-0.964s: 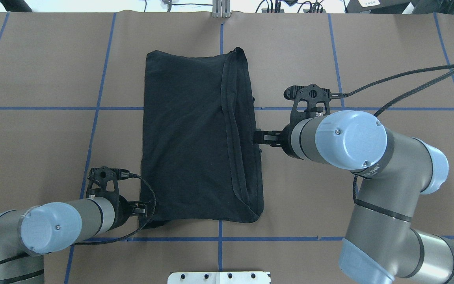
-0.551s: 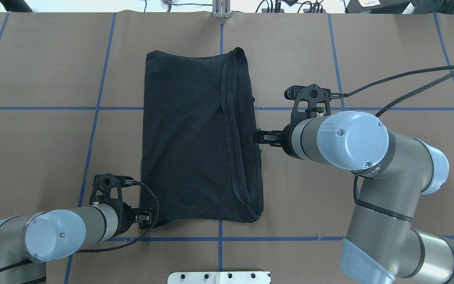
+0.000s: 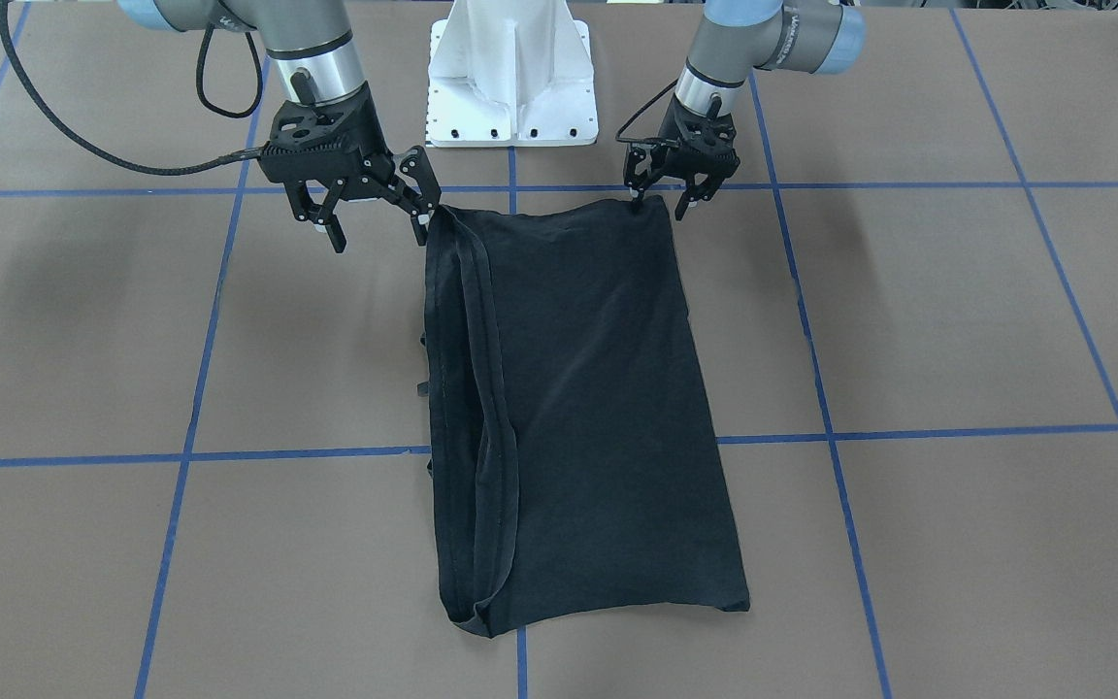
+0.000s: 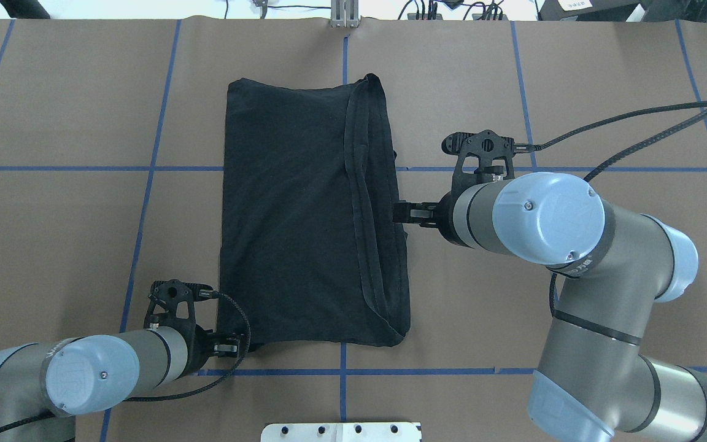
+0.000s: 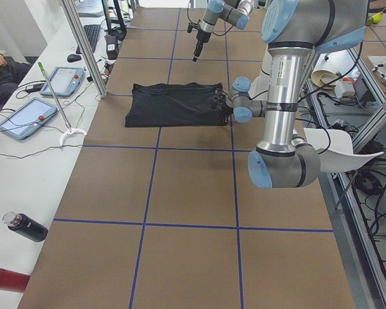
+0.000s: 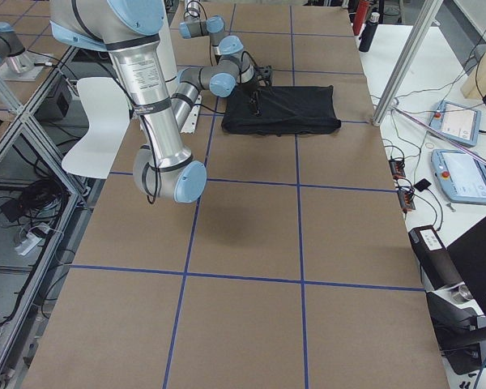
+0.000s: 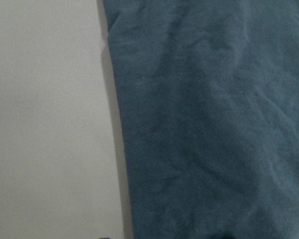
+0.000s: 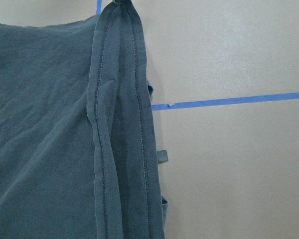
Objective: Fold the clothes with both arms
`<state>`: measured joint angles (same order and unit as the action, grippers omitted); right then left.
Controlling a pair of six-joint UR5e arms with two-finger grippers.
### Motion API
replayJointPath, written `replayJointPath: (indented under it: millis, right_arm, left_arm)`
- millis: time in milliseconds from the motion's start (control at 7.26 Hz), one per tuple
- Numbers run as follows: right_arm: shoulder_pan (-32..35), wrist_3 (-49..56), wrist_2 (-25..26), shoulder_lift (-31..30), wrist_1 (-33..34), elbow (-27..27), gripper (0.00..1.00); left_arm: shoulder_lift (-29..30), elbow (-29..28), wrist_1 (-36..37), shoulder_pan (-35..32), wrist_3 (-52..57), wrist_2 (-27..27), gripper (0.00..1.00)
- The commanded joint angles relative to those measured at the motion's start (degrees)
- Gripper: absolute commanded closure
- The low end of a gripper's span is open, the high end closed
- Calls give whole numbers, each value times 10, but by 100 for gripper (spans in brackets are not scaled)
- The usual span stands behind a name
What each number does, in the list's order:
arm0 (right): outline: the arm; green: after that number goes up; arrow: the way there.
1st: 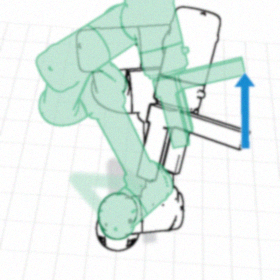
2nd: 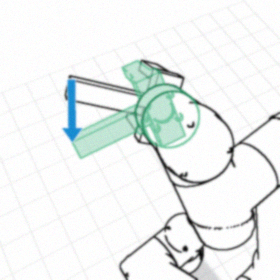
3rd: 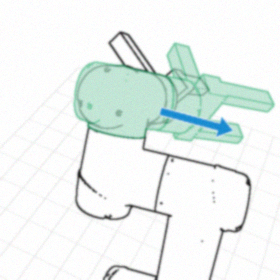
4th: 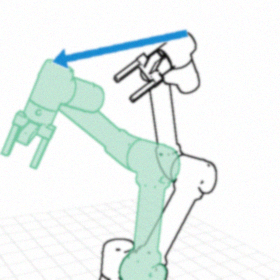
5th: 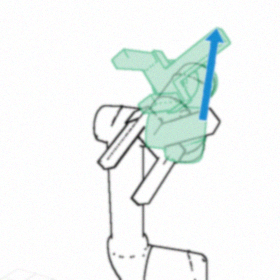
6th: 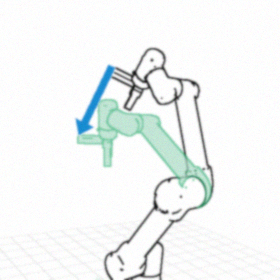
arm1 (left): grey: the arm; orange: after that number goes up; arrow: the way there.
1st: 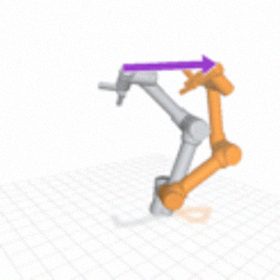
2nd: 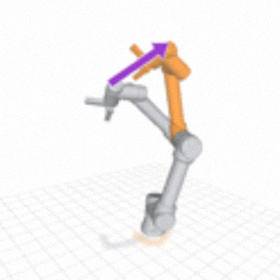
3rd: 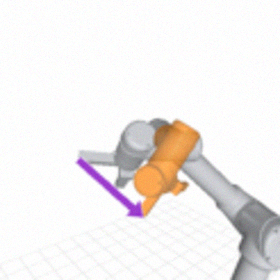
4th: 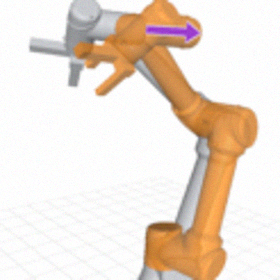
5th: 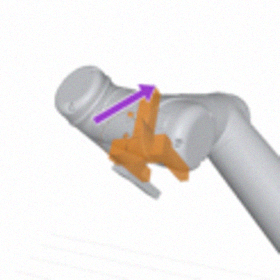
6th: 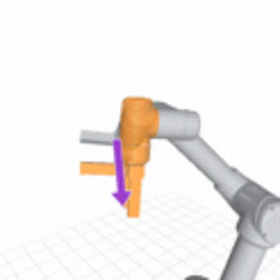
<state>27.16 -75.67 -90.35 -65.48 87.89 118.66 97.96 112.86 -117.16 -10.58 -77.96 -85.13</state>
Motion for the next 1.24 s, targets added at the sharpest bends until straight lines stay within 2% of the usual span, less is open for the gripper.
replayJointPath:
  millis: [0, 138, 275, 413, 688, 826, 1101]
  right_arm:
    - [0, 0, 1, 0, 0, 0, 0]
    - [-1, 0, 1, -1, 0, -1, 0]
    - [-1, 0, 1, -1, 0, -3, 0]
    - [-3, -5, 2, -3, 0, -7, 0]
    - [-32, -25, 45, -3, -14, -31, 0]
    - [-46, -52, 60, -3, -65, -64, 0]
    - [-88, -128, 142, 3, -140, -130, 1]
  left_arm:
    - [0, 0, 0, 1, 0, -1, 47]
    - [1, 0, 0, 0, 0, -1, 60]
    - [0, 0, 0, 0, -8, 0, 90]
    - [0, 2, -1, 1, -37, 1, 100]
    - [1, 8, -1, 0, -39, 2, 100]
    - [0, 14, -1, 0, -39, 2, 100]
    - [0, 21, -1, 0, -40, 2, 100]
